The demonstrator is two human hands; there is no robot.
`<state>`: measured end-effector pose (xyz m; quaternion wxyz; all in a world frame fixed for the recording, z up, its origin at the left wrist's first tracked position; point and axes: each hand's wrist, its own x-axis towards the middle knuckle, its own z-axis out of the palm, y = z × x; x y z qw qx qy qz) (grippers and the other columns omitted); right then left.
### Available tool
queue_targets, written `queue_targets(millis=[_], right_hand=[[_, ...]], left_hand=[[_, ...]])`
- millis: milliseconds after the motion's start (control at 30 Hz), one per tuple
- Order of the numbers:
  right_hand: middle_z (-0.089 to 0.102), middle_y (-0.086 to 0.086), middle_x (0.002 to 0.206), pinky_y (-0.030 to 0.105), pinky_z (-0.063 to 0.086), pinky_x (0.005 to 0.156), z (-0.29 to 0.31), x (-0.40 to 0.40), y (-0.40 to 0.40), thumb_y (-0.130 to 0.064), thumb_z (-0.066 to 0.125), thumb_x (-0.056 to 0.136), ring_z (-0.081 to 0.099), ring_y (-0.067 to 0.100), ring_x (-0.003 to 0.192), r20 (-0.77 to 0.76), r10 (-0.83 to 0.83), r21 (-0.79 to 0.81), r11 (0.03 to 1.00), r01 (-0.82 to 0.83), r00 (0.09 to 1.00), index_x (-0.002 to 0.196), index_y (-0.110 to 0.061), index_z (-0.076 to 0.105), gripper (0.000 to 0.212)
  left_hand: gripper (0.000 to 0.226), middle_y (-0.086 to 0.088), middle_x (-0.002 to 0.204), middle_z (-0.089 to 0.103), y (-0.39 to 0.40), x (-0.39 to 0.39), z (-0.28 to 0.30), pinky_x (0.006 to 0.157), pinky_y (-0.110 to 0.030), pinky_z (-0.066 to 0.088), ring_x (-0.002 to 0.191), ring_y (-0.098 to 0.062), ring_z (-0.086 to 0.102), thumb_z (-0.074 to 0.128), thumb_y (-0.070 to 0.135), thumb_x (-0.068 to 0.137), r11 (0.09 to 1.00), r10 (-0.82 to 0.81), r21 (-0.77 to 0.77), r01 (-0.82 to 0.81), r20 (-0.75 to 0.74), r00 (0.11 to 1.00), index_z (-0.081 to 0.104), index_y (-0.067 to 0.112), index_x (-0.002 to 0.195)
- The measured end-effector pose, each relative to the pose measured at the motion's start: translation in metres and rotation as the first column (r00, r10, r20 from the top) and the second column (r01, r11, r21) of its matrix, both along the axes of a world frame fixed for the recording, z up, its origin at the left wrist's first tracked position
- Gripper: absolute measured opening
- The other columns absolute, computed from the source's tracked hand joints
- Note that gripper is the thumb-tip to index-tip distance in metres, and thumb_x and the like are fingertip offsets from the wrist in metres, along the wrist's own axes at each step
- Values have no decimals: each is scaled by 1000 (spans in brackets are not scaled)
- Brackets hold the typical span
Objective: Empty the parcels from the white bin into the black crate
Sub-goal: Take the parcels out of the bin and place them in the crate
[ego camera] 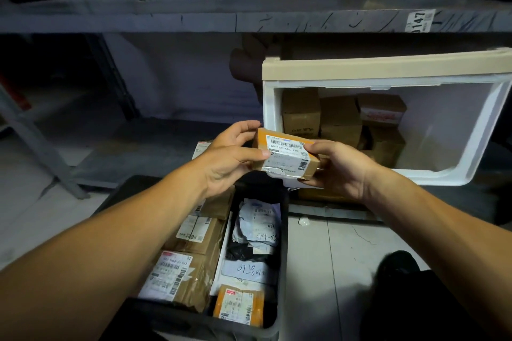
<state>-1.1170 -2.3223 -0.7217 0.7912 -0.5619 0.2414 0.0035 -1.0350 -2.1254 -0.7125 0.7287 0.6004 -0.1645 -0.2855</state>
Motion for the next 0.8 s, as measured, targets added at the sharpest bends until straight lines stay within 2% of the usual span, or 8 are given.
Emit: queue_targets(millis=[100, 167, 233, 400, 467, 600, 700, 800], right_hand=[[78, 10, 87, 34, 62, 60, -5, 9, 10, -10, 61, 97, 75, 20, 68, 20, -25, -34, 999, 26, 999, 126, -9, 64, 28], [77, 13, 99, 36, 63, 62, -10, 16, 20, -7, 68, 93, 75, 22, 71, 17, -59, -64, 996, 60, 998, 125, -9, 63, 33], [75, 17, 105, 35, 60, 55, -17, 22, 33, -6, 73, 89, 75, 22, 67, -5, -75, -92, 993, 74, 997, 127, -6, 59, 41], [76, 13, 80, 28, 54, 43, -35, 41, 65, -5, 72, 91, 72, 18, 54, -35, -60, -89, 994, 57, 998, 117, 5, 59, 31], [76, 9, 75, 32, 59, 50, -45, 52, 75, -5, 71, 93, 74, 20, 59, -54, -67, -91, 994, 62, 996, 106, 1, 61, 17], [77, 16, 99, 36, 62, 68, -78, 75, 94, -2, 66, 93, 76, 26, 80, -125, -48, -103, 994, 35, 991, 114, 0, 64, 21], [76, 15, 100, 32, 59, 63, -100, 87, 108, 3, 62, 91, 73, 22, 84, -165, -17, -87, 996, 3, 986, 116, 1, 65, 25], [73, 11, 87, 26, 53, 57, -114, 100, 119, 4, 58, 90, 65, 19, 72, -185, -13, -58, 998, 2, 983, 108, 0, 67, 21]], left_hand=[[63, -3, 133, 65, 10, 4, -3, 86, -35, 58, 119, -26, 65, 66, -12, 85, 995, 88, 53, -86, -22, 996, 50, 15, 140], [55, -7, 124, 70, 17, 6, -9, 98, -41, 55, 113, -24, 68, 68, -7, 87, 975, 176, 145, -170, -29, 984, 54, 9, 138], [44, -7, 113, 74, 24, 9, -18, 96, -36, 56, 103, -18, 71, 69, -2, 89, 939, 245, 251, -236, -4, 970, 61, 9, 131], [24, -7, 100, 76, 43, 24, -39, 93, -35, 58, 96, -20, 74, 67, -1, 91, 869, 333, 379, -318, 29, 943, 70, 10, 113], [19, -7, 97, 77, 52, 29, -47, 99, -41, 56, 97, -23, 74, 66, -1, 92, 856, 358, 398, -330, 5, 934, 71, 12, 105], [20, -4, 85, 78, 71, 40, -69, 105, -53, 48, 106, -35, 71, 66, 0, 93, 810, 403, 457, -366, 19, 915, 69, 20, 92], [25, -2, 85, 74, 83, 52, -87, 97, -49, 55, 96, -28, 74, 65, -3, 92, 790, 442, 467, -397, 14, 897, 69, 13, 110], [32, -7, 94, 74, 89, 69, -107, 63, -29, 59, 82, -20, 74, 65, -4, 92, 767, 485, 479, -428, 5, 875, 66, 7, 122]])
